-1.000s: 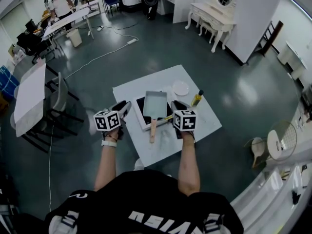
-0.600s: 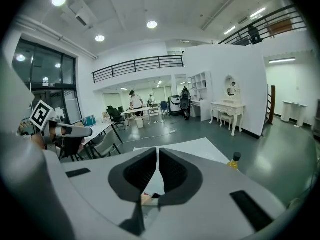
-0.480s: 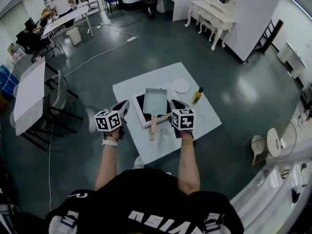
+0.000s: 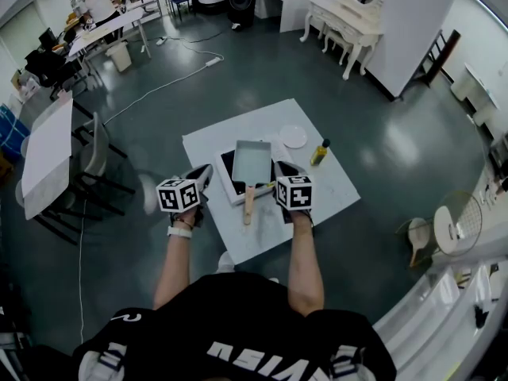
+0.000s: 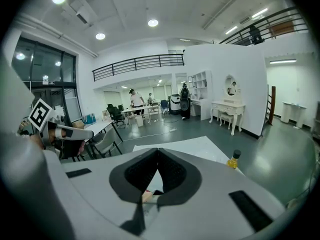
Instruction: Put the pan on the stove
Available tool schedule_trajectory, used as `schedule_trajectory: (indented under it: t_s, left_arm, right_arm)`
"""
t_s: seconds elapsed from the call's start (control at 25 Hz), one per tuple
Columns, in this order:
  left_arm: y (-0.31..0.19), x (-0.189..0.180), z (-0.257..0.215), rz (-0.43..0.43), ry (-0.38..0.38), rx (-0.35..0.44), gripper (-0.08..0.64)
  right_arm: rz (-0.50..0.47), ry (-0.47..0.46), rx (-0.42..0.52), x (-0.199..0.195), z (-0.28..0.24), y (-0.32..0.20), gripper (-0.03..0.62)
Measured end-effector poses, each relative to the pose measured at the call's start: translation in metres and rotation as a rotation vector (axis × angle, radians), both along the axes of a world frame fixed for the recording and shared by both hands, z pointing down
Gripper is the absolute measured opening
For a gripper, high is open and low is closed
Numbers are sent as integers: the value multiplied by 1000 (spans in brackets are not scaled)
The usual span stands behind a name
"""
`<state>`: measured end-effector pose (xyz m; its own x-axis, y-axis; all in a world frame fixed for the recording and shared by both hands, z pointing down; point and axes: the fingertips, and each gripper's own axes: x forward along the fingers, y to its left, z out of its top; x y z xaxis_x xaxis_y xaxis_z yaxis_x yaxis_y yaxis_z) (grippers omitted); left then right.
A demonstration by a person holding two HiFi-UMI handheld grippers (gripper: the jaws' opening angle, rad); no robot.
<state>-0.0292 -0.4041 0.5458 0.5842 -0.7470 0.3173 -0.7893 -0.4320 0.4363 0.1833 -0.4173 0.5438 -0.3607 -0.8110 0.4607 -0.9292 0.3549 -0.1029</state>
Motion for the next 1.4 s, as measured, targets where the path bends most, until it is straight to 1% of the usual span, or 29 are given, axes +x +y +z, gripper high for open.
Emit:
schedule_trajectory:
  t_s: [0.28, 0.44, 1.4]
  left_arm:
    - [3, -3, 4, -4, -7, -13, -1]
    - [5, -2, 4, -3, -10, -17, 0]
    - [6, 1, 5, 7, -22, -26, -2]
  right_arm:
    - [-6, -2, -14, -2, 9, 2, -3]
    - [5, 3, -5, 0, 1, 2, -3]
    - [-1, 14, -24, -3, 8, 5, -3]
